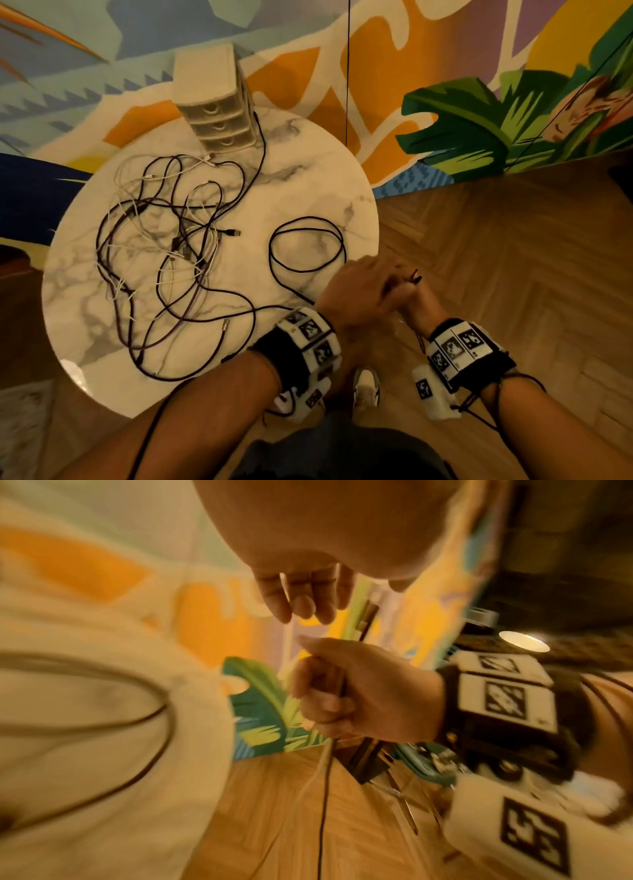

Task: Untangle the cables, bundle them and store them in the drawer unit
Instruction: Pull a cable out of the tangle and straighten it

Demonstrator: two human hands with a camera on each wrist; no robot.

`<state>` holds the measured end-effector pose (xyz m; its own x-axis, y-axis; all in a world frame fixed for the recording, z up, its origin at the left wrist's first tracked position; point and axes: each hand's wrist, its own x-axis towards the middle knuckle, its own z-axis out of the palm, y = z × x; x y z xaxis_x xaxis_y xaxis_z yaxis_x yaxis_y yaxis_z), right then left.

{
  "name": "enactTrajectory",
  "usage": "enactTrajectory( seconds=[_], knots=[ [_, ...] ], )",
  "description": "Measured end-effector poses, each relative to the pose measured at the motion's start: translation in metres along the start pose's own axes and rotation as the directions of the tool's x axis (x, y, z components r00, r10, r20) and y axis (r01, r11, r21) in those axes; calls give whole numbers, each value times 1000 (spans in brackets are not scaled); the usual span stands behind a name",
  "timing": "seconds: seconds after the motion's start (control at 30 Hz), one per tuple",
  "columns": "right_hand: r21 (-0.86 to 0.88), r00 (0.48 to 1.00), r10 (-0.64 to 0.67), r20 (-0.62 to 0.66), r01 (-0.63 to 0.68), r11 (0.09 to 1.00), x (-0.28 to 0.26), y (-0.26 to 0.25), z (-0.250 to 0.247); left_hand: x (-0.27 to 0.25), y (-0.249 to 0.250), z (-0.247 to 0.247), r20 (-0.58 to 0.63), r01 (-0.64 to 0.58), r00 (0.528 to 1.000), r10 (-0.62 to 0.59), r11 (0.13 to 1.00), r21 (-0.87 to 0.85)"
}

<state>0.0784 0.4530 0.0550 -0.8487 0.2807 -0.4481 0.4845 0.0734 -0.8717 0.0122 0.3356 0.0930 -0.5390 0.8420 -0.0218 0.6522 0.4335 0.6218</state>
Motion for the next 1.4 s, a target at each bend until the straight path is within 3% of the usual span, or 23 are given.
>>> enactTrajectory(
  seconds=[0.07,0.13,0.23,0.27,0.37,0.43,0.5,0.53,0.57,0.63,0.67,0.8,0.9,1.0,1.1,1.2,1.27,1.33,1.4],
  knots=[
    [-86,1000,-31,-4,31,996,7,7,4,-10,-37,-2,-15,138,990,-138,989,50],
    [-143,1000,14,-17,-16,990,8,8,8,-22,-83,3,101,213,962,-255,927,310],
    [-166,1000,18,5,-17,986,6,6,11,-40,-131,9,311,171,852,-421,785,596],
    [-193,1000,19,7,-18,981,6,5,12,-44,-139,11,329,158,839,-434,772,615],
    [-187,999,27,27,-22,982,5,0,16,-52,-153,14,314,128,858,-407,761,636],
    [-179,1000,-10,5,10,984,5,0,19,-55,-160,9,195,192,907,-374,778,598],
    [-150,997,-69,-34,64,987,7,1,20,-55,-162,-5,-98,354,934,-343,856,376],
    [-131,995,-94,-44,87,987,9,0,22,-54,-162,-17,-270,418,892,-362,888,192],
    [-113,992,-113,-50,107,988,10,-3,24,-52,-159,-30,-407,437,822,-398,900,2],
    [-98,981,-190,-39,186,978,13,-15,33,-45,-144,-61,-524,367,707,-474,880,-302],
    [-97,970,-241,-26,237,967,14,-25,38,-39,-131,-75,-530,311,701,-477,874,-374],
    [-63,926,-373,55,376,925,19,-73,57,-21,-63,-104,-532,88,816,-226,958,-272],
    [-8,902,-413,126,417,909,20,-105,62,-18,-34,-103,-518,-48,853,-67,977,-206],
    [76,917,-367,154,359,930,22,-113,64,-18,-26,-97,-509,-65,858,-66,970,-236],
    [21,933,-317,169,318,948,23,-113,62,-19,-20,-95,-501,-56,865,-33,985,-162],
    [-131,963,-167,212,197,972,19,-110,53,-21,-15,-94,-508,-99,861,6,983,-156],
    [-141,981,-94,170,119,983,15,-107,45,-21,-10,-93,-519,-132,855,23,976,-174],
    [-108,984,-118,133,133,985,9,-114,44,-23,-6,-91,-525,-159,849,53,974,-159],
    [-6,959,-259,112,261,965,8,-121,47,-25,-7,-91,-539,-158,842,15,963,-220]
  ],
)
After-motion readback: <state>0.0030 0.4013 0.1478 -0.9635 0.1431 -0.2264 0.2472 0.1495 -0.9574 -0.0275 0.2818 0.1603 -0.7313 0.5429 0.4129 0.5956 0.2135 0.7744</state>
